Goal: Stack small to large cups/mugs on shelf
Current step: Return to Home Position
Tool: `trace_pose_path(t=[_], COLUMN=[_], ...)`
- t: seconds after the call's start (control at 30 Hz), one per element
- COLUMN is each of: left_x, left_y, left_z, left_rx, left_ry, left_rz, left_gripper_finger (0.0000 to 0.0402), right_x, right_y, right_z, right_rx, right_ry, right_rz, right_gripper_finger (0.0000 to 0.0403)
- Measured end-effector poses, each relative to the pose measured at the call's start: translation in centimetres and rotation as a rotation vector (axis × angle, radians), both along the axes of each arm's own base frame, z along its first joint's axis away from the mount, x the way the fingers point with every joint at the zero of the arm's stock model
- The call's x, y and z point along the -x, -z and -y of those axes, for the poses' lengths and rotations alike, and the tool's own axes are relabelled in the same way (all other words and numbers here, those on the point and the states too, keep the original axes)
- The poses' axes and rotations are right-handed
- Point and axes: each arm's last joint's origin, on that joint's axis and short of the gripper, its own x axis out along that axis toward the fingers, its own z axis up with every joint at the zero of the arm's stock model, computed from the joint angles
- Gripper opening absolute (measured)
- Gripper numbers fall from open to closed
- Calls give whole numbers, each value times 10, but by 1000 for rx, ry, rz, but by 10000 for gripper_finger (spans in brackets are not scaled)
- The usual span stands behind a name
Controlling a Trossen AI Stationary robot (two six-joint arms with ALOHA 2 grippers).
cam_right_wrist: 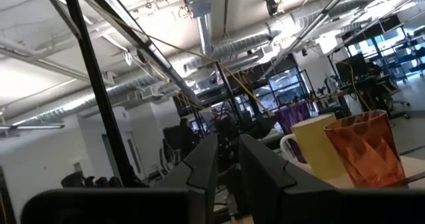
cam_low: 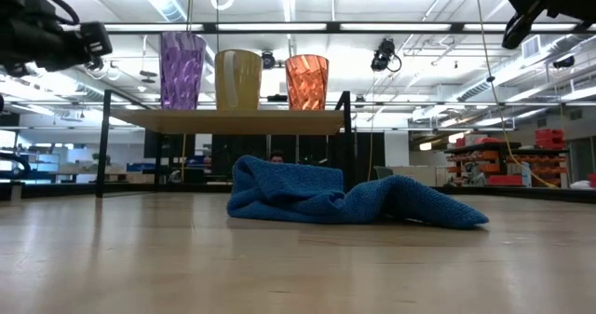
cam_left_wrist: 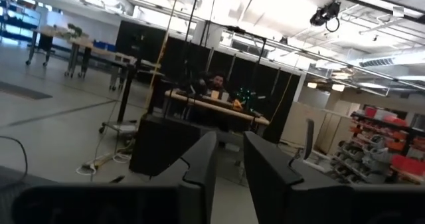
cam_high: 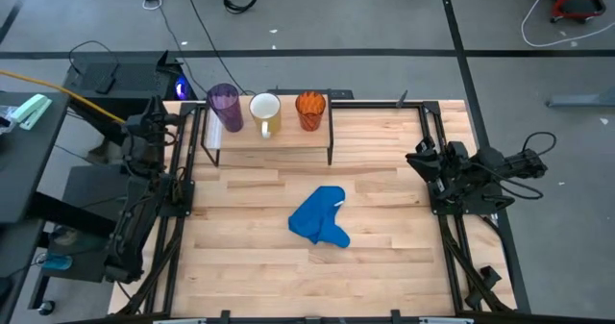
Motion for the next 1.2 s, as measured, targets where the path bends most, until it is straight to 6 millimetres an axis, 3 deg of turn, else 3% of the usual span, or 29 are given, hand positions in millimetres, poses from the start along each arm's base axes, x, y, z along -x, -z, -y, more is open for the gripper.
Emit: trace_pose_path(t=[0.7, 1.2], left_x=[-1, -1], left_y=[24, 41], left_z=[-5, -4], left_rx=[208, 381], left_ry=[-6, -2], left_rz=[-89, -123], left_gripper_finger=[87, 81], right_x=[-6, -8], right_y=[16, 29], right_z=[-1, 0], right_rx=[-55, -35], right_ry=[-34, 35], right_rz=[-160, -297], right_gripper_finger=[71, 71])
